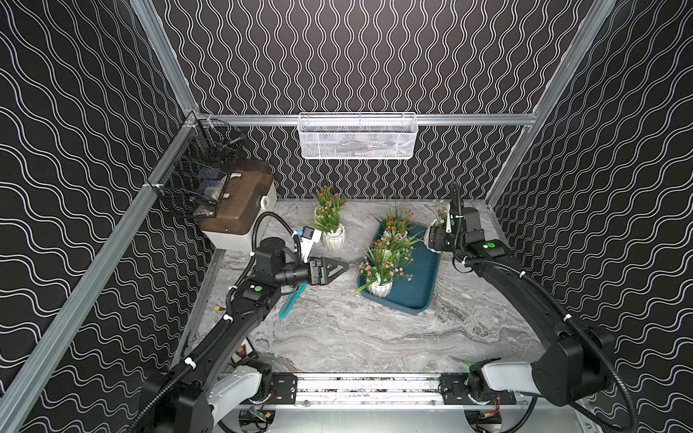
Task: Put the potted gypsophila into the storage box
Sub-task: Place the baby's breath potted plant at the storage box.
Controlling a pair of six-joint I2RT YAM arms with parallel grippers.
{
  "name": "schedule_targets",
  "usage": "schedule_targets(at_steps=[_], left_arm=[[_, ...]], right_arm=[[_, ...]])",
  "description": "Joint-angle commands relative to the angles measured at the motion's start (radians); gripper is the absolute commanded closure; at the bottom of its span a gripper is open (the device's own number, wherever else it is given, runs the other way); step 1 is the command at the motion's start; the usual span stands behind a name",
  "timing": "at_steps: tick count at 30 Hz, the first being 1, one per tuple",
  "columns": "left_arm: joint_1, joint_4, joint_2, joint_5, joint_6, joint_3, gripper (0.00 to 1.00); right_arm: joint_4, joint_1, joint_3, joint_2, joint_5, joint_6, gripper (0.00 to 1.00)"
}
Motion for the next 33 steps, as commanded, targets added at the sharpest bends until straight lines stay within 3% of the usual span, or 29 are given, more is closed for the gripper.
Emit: schedule_targets(at_steps=[1,6,33], left_arm=[[0.0,0.008,0.007,0.011,0.016,0.006,0.05],[0.0,-0.069,0.025,0.003,0.059,0.017,0.05],[-0.001,-0.079,0.015,-0.026,0.058,0.003,0.05]], right_arm=[[0.105,-0.003,0.003,0.03,-0.046,0.016,0.25],[0.125,-0.003,0.013,0.088,-0.06,0.016,0.25],[0.205,-0.009,0.019,0.297,-0.041,0.05,0.25]])
